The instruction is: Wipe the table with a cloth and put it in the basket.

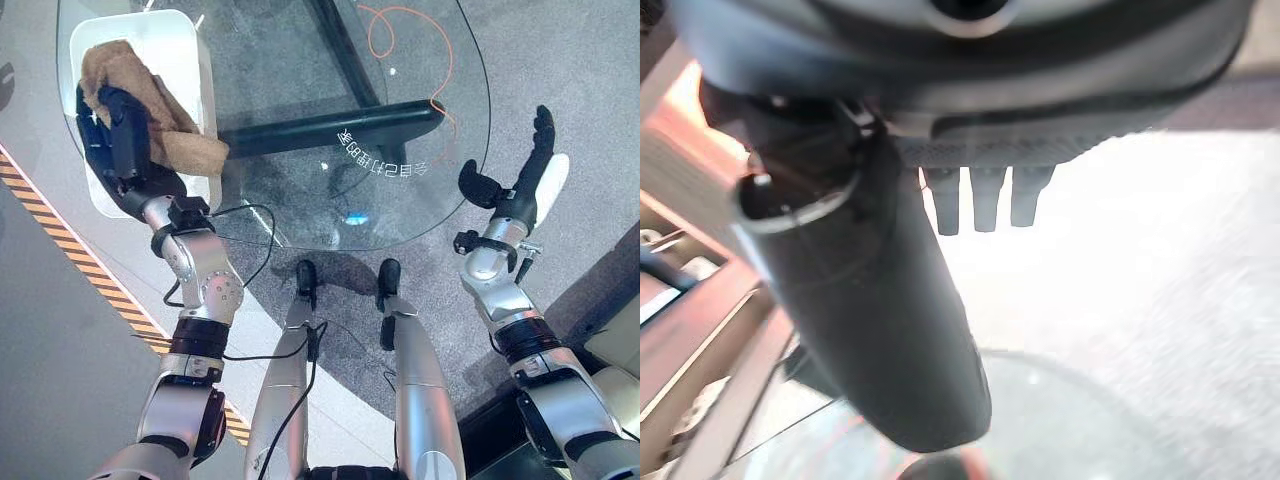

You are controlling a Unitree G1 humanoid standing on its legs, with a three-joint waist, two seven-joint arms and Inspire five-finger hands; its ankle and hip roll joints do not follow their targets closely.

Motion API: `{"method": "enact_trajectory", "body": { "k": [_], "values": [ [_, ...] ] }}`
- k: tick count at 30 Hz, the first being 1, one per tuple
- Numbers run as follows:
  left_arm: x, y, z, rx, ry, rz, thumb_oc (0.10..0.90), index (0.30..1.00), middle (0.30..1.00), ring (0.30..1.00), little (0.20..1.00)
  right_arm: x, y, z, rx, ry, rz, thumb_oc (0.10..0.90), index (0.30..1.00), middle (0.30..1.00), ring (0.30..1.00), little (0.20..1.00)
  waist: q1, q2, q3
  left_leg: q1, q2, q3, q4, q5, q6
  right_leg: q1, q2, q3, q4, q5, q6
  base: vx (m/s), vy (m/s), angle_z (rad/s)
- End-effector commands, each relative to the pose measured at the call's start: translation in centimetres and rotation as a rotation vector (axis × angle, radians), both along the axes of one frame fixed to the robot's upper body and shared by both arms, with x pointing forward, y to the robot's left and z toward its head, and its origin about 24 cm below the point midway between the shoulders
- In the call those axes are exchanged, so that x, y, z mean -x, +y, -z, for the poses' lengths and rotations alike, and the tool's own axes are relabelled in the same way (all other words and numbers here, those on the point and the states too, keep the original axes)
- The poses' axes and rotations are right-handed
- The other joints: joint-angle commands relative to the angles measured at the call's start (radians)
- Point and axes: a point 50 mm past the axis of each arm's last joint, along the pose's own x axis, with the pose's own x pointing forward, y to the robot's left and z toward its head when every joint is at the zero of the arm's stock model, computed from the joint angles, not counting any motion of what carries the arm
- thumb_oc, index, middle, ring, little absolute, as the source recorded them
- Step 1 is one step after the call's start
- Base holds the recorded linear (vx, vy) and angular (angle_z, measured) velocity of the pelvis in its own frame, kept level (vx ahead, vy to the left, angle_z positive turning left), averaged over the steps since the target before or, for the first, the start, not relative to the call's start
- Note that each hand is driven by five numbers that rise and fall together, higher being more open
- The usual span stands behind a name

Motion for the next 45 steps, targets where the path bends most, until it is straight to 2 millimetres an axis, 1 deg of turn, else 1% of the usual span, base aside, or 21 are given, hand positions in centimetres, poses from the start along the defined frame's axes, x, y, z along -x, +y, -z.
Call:
{"method": "enact_trajectory", "body": {
  "k": [1, 3, 4, 8, 10, 13, 15, 17, 23, 26, 31, 41, 43, 44, 45],
  "values": [
    [3.2, 2.9, -9.1, -0.154, -0.369, -0.243, 0.1, 0.3, 0.3, 0.3, 0.2, 0.5, -2.4, -3.3, -0.037, -0.192, 0.083, 0.8, 0.9, 0.9, 0.9, 0.9, 0.001, 0.018, -0.029, 0.018, -0.054, 0.034, 0.047, -0.105, 0.008, 0.051, 0.044, -0.057, -0.022, -0.077, 0.01, 0.0, 0.0, 0.0],
    [3.2, 3.4, -9.9, -0.16, -0.359, -0.269, 0.1, 0.3, 0.3, 0.3, 0.2, 0.5, -3.2, -2.3, -0.048, -0.153, 0.112, 0.8, 0.9, 0.9, 0.9, 0.9, -0.001, 0.018, -0.029, 0.014, -0.052, 0.035, 0.049, -0.106, 0.008, 0.048, 0.045, -0.057, -0.023, -0.078, 0.009, 0.0, 0.0, 0.0],
    [3.2, 3.5, -10.0, -0.162, -0.356, -0.275, 0.1, 0.3, 0.3, 0.3, 0.2, 0.5, -3.3, -2.1, -0.052, -0.145, 0.117, 0.8, 0.9, 0.9, 0.9, 0.9, -0.001, 0.018, -0.029, 0.013, -0.051, 0.035, 0.049, -0.107, 0.008, 0.047, 0.045, -0.057, -0.023, -0.078, 0.009, 0.0, 0.0, 0.0],
    [3.1, 4.3, -11.5, -0.154, -0.323, -0.339, 0.1, 0.3, 0.3, 0.3, 0.2, 0.8, -4.8, 0.1, -0.1, -0.065, 0.167, 0.8, 0.9, 0.9, 0.9, 0.9, -0.003, 0.019, -0.029, 0.005, -0.047, 0.037, 0.051, -0.11, 0.008, 0.041, 0.049, -0.055, -0.024, -0.08, 0.006, 0.0, 0.0, 0.0],
    [3.0, 4.6, -12.0, -0.152, -0.301, -0.366, 0.1, 0.3, 0.3, 0.3, 0.2, 0.9, -5.4, 0.9, -0.123, -0.037, 0.183, 0.8, 0.9, 0.9, 0.9, 0.9, -0.004, 0.018, -0.029, 0.006, -0.047, 0.037, 0.053, -0.112, 0.008, 0.044, 0.049, -0.056, -0.027, -0.08, 0.005, 0.0, 0.0, 0.0],
    [2.8, 5.2, -12.3, -0.162, -0.258, -0.413, 0.1, 0.3, 0.3, 0.3, 0.2, 1.0, -6.1, 1.7, -0.129, -0.005, 0.207, 0.8, 0.9, 0.9, 0.9, 0.9, -0.003, 0.015, -0.029, 0.005, -0.044, 0.038, 0.057, -0.114, 0.008, 0.046, 0.049, -0.059, -0.03, -0.079, 0.004, 0.0, 0.0, 0.0],
    [2.7, 5.4, -12.7, -0.178, -0.224, -0.453, 0.1, 0.3, 0.3, 0.3, 0.2, 1.1, -6.7, 1.9, -0.132, 0.019, 0.218, 0.8, 0.9, 0.9, 0.9, 0.9, -0.004, 0.012, -0.029, 0.006, -0.043, 0.037, 0.059, -0.114, 0.008, 0.047, 0.05, -0.06, -0.03, -0.078, 0.003, 0.0, 0.0, 0.0],
    [2.6, 5.8, -13.1, -0.202, -0.181, -0.503, 0.1, 0.3, 0.3, 0.3, 0.2, 1.1, -7.2, 2.2, -0.145, 0.045, 0.228, 0.8, 0.9, 0.9, 0.9, 0.9, -0.005, 0.011, -0.029, 0.005, -0.04, 0.038, 0.061, -0.114, 0.007, 0.049, 0.05, -0.061, -0.031, -0.078, 0.003, 0.0, 0.0, 0.0],
    [1.8, 6.6, -13.7, -0.28, -0.051, -0.605, 0.1, 0.3, 0.3, 0.3, 0.2, 1.4, -8.3, 3.4, -0.185, 0.118, 0.243, 0.8, 0.9, 0.9, 0.9, 0.9, -0.007, 0.01, -0.029, -0.003, -0.034, 0.039, 0.068, -0.116, 0.005, 0.041, 0.052, -0.062, -0.025, -0.081, 0.002, 0.0, 0.0, 0.0],
    [1.4, 7.1, -13.5, -0.299, 0.014, -0.631, 0.1, 0.3, 0.3, 0.3, 0.2, 1.6, -8.4, 4.2, -0.187, 0.15, 0.249, 0.8, 0.9, 0.9, 0.9, 0.9, -0.01, 0.011, -0.029, -0.007, -0.032, 0.04, 0.071, -0.116, 0.004, 0.035, 0.053, -0.06, -0.023, -0.081, 0.002, 0.0, 0.0, 0.0],
    [0.8, 7.9, -13.0, -0.324, 0.143, -0.674, 0.1, 0.3, 0.3, 0.3, 0.2, 1.8, -8.8, 4.5, -0.187, 0.174, 0.258, 0.8, 0.9, 0.9, 0.9, 0.9, -0.014, 0.01, -0.029, -0.012, -0.029, 0.042, 0.076, -0.116, 0.003, 0.031, 0.054, -0.059, -0.019, -0.081, 0.002, 0.0, 0.0, 0.0],
    [-0.1, 9.9, -11.4, -0.373, 0.378, -0.716, 0.1, 0.3, 0.3, 0.3, 0.2, 1.6, -8.8, 4.1, -0.174, 0.178, 0.25, 0.8, 0.9, 0.9, 0.9, 0.9, -0.02, 0.0, -0.029, -0.024, -0.024, 0.042, 0.085, -0.115, -0.001, 0.021, 0.057, -0.057, -0.017, -0.078, 0.005, 0.0, 0.0, 0.0],
    [-0.4, 10.2, -10.9, -0.378, 0.437, -0.712, 0.1, 0.3, 0.3, 0.3, 0.2, 1.4, -8.7, 3.9, -0.172, 0.177, 0.246, 0.8, 0.9, 0.9, 0.9, 0.9, -0.022, -0.002, -0.029, -0.028, -0.023, 0.042, 0.087, -0.115, -0.002, 0.017, 0.059, -0.056, -0.016, -0.078, 0.006, 0.0, 0.0, 0.0],
    [-0.8, 10.3, -10.3, -0.397, 0.504, -0.7, 0.1, 0.3, 0.3, 0.3, 0.2, 1.3, -8.6, 3.8, -0.17, 0.178, 0.243, 0.8, 0.9, 0.9, 0.9, 0.9, -0.023, -0.004, -0.029, -0.031, -0.023, 0.041, 0.088, -0.115, -0.002, 0.014, 0.06, -0.054, -0.016, -0.078, 0.006, 0.0, 0.0, 0.0],
    [-0.9, 10.4, -10.2, -0.401, 0.521, -0.7, 0.1, 0.3, 0.3, 0.3, 0.2, 1.2, -8.5, 3.7, -0.169, 0.178, 0.242, 0.8, 0.9, 0.9, 0.9, 0.9, -0.024, -0.004, -0.029, -0.033, -0.022, 0.041, 0.088, -0.114, -0.003, 0.013, 0.06, -0.053, -0.016, -0.078, 0.006, 0.0, 0.0, 0.0]
  ]
}}
